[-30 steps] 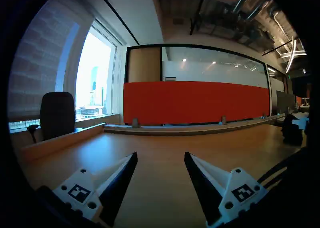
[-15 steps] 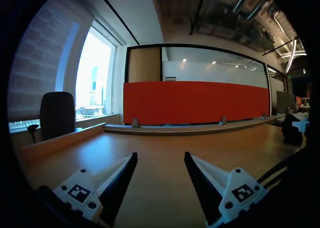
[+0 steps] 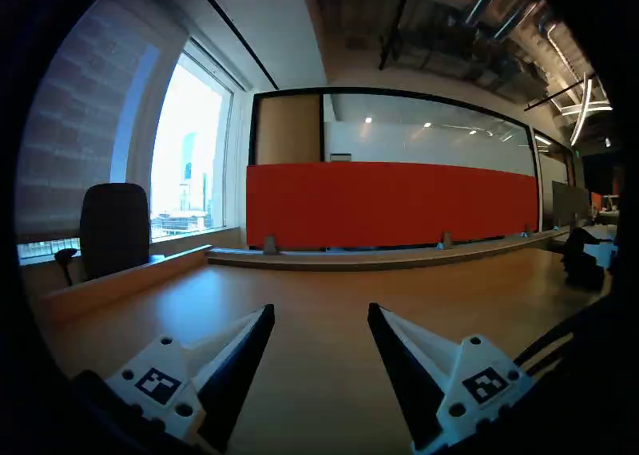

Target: Fold towel

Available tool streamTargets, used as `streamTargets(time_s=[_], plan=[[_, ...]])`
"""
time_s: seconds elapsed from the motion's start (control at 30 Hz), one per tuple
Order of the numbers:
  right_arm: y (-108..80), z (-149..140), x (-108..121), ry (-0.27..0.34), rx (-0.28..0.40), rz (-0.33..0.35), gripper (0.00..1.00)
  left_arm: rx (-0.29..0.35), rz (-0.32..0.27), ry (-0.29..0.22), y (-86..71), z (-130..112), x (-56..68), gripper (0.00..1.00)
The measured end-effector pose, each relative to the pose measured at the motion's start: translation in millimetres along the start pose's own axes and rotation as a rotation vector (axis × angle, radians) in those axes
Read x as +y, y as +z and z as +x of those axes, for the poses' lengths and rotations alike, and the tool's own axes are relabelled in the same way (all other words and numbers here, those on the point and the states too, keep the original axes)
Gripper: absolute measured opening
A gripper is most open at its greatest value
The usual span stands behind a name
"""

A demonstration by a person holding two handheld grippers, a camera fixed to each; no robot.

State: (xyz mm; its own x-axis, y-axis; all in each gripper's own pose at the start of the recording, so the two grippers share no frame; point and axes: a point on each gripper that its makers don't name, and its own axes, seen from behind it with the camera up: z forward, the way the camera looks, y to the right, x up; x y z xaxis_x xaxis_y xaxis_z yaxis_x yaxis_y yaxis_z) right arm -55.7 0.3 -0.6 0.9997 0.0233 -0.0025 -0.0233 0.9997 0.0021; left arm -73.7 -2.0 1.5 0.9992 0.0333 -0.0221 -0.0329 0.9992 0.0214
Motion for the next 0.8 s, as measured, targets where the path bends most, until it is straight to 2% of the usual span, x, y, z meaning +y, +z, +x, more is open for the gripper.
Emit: streamTargets(time_s=[0.8], plan=[[-1.2, -0.4, -2.8, -0.011, 0.0, 0.004, 1.0, 0.0, 0.0, 0.0, -0.1, -0.4, 0.1, 0.86]])
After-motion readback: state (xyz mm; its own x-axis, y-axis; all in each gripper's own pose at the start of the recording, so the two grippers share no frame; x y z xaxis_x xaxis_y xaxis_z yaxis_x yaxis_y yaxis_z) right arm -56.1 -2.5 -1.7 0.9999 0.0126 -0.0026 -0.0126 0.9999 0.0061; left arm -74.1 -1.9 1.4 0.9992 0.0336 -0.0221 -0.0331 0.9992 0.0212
